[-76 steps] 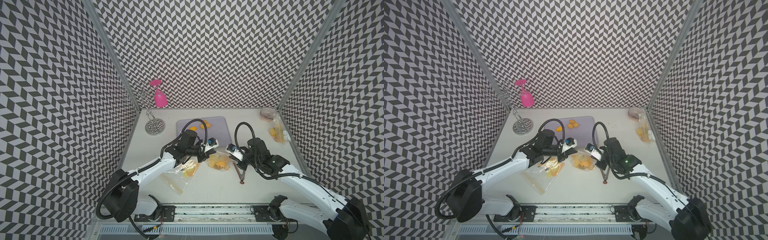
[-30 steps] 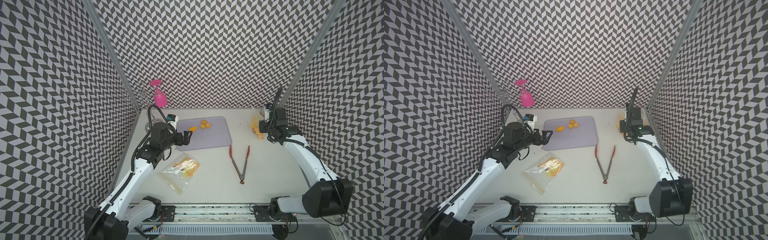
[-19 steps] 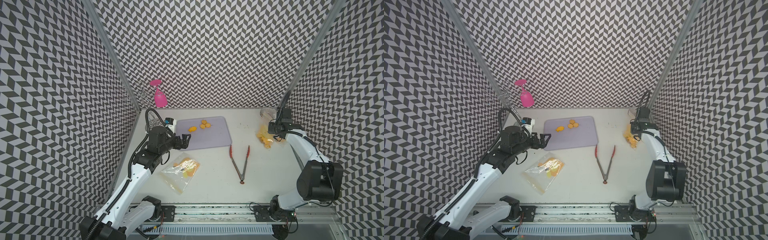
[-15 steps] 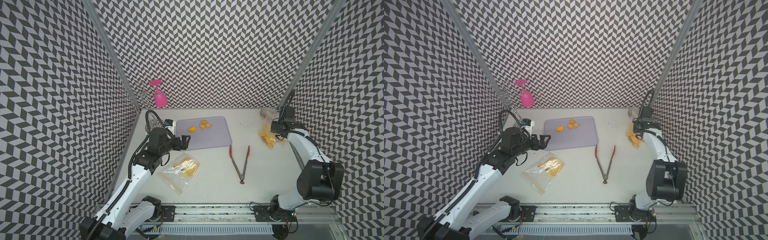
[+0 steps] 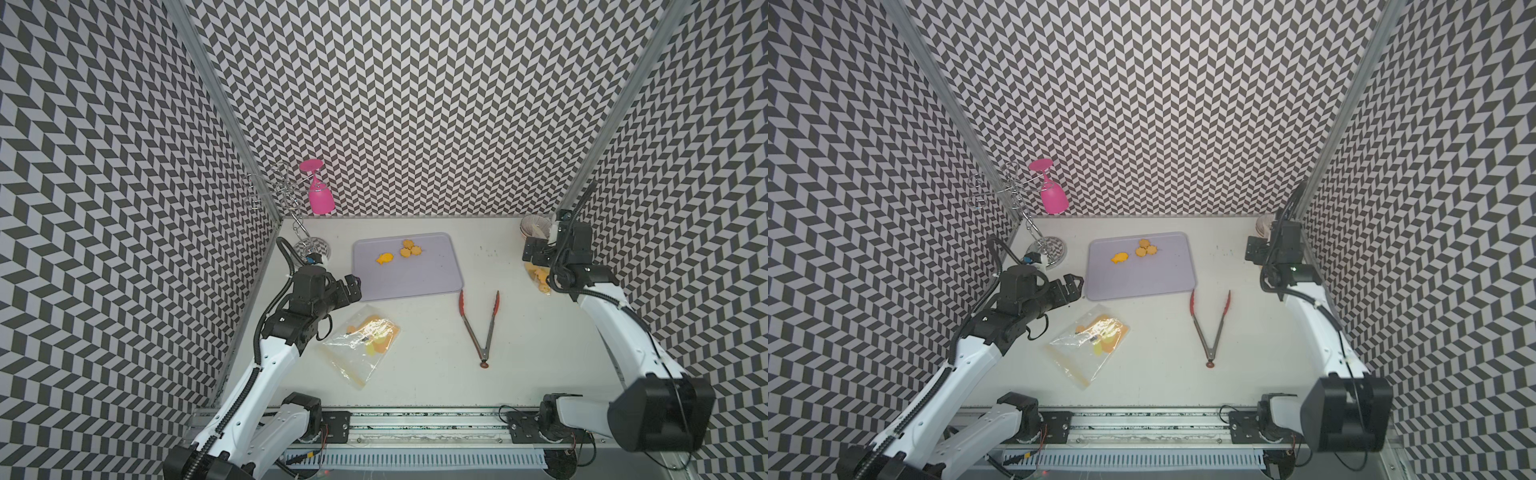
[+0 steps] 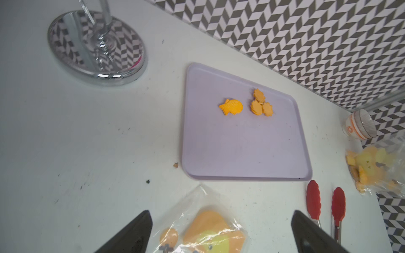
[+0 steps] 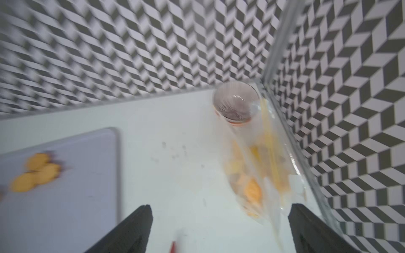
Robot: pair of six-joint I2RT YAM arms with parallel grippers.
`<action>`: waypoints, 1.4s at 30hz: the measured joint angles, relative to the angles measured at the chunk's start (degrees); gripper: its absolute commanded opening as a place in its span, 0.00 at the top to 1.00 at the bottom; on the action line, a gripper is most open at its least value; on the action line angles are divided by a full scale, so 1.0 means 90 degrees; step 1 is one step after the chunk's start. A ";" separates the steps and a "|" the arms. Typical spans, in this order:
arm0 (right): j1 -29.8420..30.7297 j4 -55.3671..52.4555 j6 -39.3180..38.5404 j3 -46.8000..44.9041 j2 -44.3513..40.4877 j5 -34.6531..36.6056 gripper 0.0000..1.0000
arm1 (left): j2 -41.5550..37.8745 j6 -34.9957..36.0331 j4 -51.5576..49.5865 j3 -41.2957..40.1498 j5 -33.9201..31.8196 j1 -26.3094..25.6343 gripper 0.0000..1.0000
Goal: Put the cookies into a resealable bag to prevent moisture
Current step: Place the ziploc bag at the center of the board, then move the ziploc bag to the center of the board.
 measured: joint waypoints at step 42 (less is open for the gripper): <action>0.5068 0.1756 0.1239 0.0991 0.5008 -0.3155 0.31 | -0.0107 -0.0444 -0.0770 -0.0374 0.0789 0.1702 0.01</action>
